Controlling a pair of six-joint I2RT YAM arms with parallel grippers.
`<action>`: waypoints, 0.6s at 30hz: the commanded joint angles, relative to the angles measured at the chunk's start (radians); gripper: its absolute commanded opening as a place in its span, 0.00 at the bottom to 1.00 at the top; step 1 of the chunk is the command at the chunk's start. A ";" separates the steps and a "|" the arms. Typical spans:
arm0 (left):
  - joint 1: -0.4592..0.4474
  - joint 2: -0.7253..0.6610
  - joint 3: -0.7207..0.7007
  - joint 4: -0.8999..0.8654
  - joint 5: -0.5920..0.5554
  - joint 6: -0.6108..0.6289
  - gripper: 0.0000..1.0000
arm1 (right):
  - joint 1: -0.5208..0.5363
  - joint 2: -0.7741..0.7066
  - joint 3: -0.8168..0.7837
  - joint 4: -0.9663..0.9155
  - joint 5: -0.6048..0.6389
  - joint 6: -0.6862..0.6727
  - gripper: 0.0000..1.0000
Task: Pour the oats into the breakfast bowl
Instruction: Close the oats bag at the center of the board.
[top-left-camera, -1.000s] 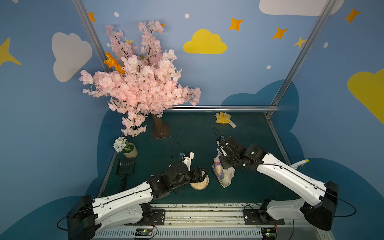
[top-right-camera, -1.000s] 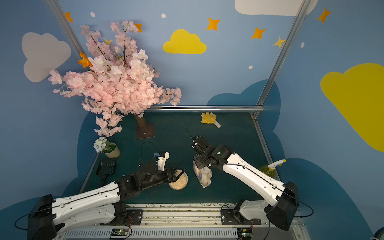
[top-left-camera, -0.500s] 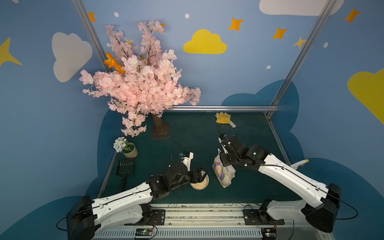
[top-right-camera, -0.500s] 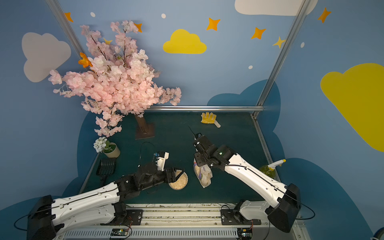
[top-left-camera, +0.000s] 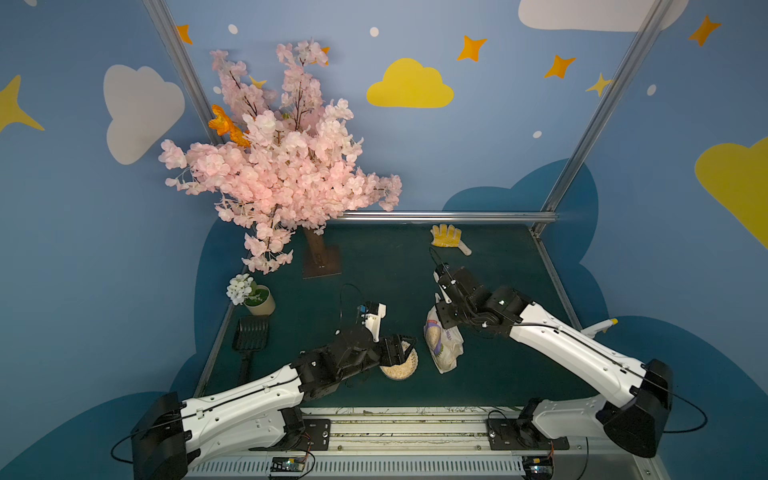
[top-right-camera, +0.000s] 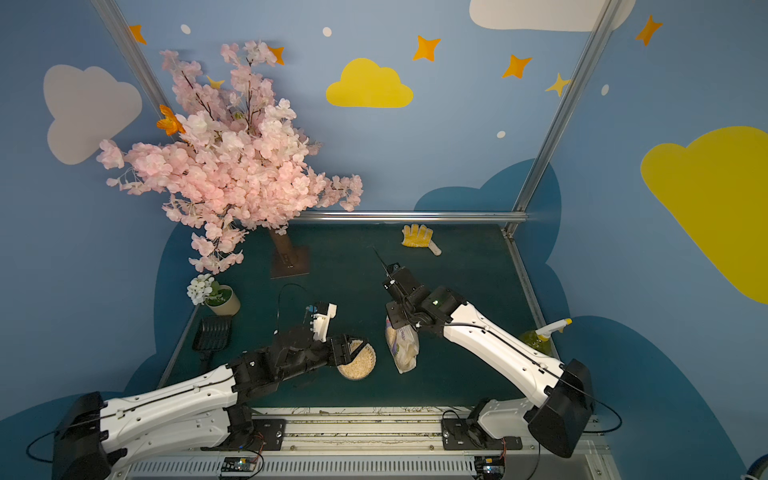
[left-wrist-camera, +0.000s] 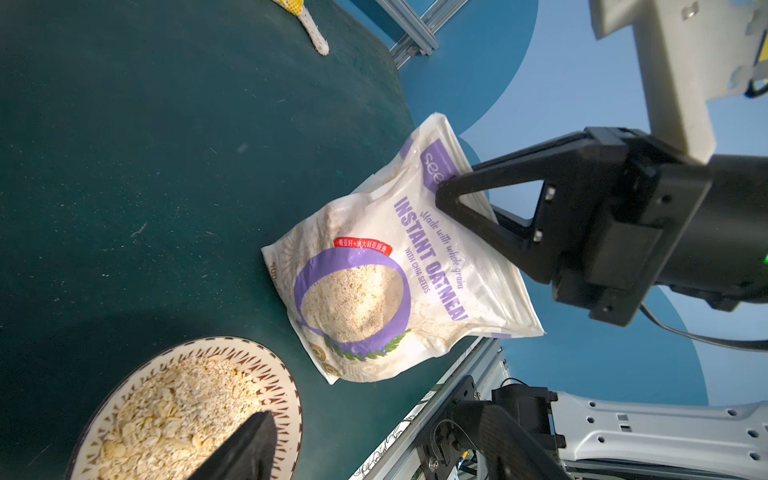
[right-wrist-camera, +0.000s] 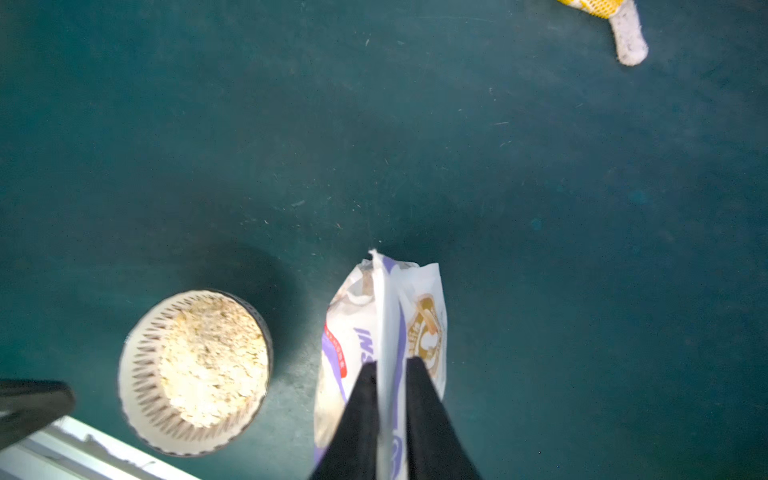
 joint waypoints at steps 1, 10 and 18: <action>0.001 -0.014 -0.012 -0.004 -0.014 0.019 0.81 | -0.013 -0.020 0.001 0.088 0.011 0.004 0.30; 0.001 -0.010 -0.014 -0.006 -0.014 0.013 0.81 | -0.027 0.087 0.018 0.084 -0.026 -0.005 0.00; 0.002 -0.014 -0.012 -0.012 -0.017 0.020 0.81 | -0.024 0.026 0.036 0.103 -0.020 0.006 0.00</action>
